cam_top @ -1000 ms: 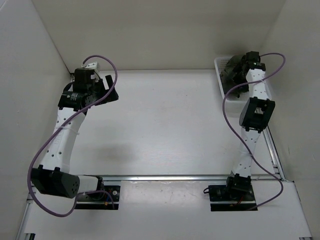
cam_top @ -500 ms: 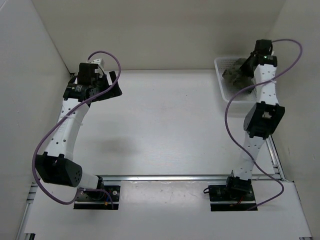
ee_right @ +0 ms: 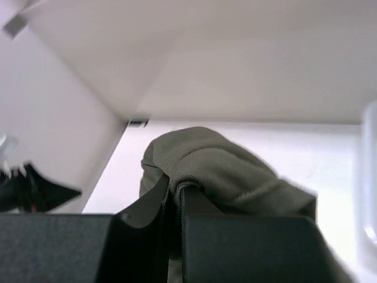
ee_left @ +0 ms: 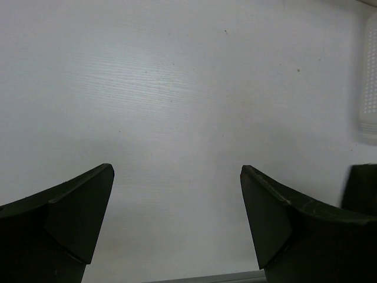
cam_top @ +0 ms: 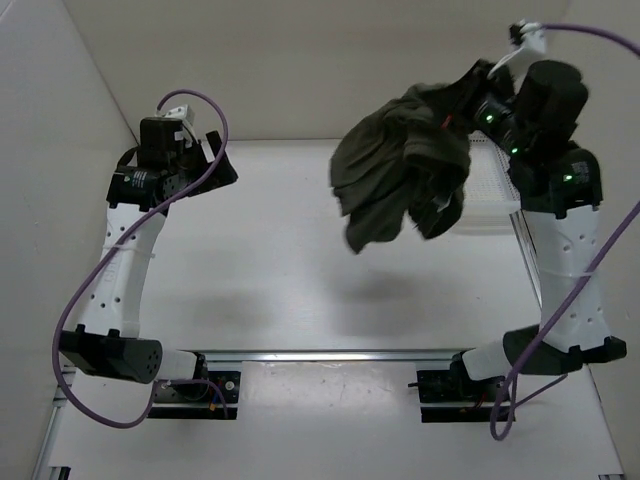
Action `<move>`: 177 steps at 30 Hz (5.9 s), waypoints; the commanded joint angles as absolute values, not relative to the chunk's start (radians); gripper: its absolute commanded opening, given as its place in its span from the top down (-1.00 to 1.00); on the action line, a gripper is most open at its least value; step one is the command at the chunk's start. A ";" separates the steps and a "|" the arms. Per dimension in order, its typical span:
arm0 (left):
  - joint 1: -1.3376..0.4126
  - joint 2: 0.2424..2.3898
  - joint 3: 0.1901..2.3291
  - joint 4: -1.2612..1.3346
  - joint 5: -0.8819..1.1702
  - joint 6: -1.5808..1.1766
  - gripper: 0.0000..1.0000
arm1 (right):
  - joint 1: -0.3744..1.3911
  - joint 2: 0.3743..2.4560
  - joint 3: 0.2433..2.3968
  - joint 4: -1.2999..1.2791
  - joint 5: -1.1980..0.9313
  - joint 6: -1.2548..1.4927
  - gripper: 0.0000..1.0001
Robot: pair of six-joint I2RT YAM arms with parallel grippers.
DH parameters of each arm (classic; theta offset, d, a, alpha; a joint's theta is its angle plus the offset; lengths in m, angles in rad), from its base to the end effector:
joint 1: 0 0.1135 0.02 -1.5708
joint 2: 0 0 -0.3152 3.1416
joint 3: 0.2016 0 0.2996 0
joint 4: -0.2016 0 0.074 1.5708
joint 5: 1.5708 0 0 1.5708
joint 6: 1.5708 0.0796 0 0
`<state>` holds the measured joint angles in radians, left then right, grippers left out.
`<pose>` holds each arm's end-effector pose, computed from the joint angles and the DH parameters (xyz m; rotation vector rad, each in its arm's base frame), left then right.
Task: Fold and stack the shorts
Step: Move the shorts to the center of the board, then flatten the shorts out
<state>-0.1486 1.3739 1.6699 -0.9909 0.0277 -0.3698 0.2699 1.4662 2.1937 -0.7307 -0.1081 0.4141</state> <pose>0.3355 -0.0525 0.4673 -0.2373 2.2714 -0.3047 0.3057 0.0935 0.6665 0.0293 1.6079 0.6187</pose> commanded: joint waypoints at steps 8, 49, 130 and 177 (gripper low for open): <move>-0.137 1.293 1.671 -1.083 0.037 -0.367 -1.00 | 0.522 1.534 1.582 -0.719 -0.120 0.390 -0.53; -0.130 1.887 1.302 -0.863 0.112 -0.660 0.79 | 0.767 2.028 1.767 -0.785 0.143 0.202 0.45; -0.236 1.746 1.020 -0.764 0.219 -0.729 0.79 | 0.028 1.216 0.712 -0.526 -0.443 1.077 -0.38; -0.192 1.496 1.140 -0.960 0.210 -0.670 0.79 | 0.256 1.147 0.808 -0.667 -0.339 1.152 -0.51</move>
<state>-0.1871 1.5349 1.1152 -0.9821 0.2062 -0.6773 0.2539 1.1370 0.8192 -0.7052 -0.2031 1.0584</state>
